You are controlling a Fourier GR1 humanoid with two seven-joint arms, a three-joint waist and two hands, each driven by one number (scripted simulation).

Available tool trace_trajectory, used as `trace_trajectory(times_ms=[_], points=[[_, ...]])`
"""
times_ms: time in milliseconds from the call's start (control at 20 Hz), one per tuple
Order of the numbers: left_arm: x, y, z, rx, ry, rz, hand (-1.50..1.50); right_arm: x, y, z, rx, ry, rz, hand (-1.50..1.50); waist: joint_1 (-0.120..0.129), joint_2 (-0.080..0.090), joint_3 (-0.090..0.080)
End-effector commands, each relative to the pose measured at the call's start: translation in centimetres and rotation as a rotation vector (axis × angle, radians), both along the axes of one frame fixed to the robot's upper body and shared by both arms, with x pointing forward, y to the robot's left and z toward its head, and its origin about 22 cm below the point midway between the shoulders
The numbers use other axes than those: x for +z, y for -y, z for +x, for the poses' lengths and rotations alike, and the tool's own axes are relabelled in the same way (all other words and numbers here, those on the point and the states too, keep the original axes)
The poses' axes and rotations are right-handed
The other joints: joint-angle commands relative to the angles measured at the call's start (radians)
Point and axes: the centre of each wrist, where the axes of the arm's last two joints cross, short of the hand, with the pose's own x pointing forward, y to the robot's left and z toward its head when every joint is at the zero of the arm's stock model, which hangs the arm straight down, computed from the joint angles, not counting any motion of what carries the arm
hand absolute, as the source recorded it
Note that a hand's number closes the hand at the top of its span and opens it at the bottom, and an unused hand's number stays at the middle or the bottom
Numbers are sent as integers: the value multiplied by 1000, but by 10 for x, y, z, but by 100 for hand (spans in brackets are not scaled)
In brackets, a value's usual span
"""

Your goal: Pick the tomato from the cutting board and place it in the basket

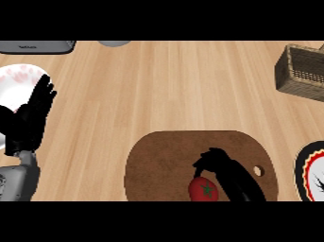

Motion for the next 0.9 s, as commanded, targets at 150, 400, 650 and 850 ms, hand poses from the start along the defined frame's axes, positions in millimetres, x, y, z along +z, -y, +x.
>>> trace_trajectory(times_ms=[150, 400, 650, 850], points=[[6, 0, -14, 3, -4, 11, 0, 13, 39, -18, -33, 25, 255, 150, -9, 9, 4], [2, -11, -9, 23, 7, 19, 0, 61, 38, -29, -45, 139, 532, 150, -20, 8, 3], [-5, 1, -2, 13, 3, -1, 0, 122, 55, -52, -82, 234, 590, 150, -20, 11, 2], [4, -11, -12, -11, -5, -5, 0, 177, 65, -44, -168, 341, 508, 150, 1, 11, 1]])
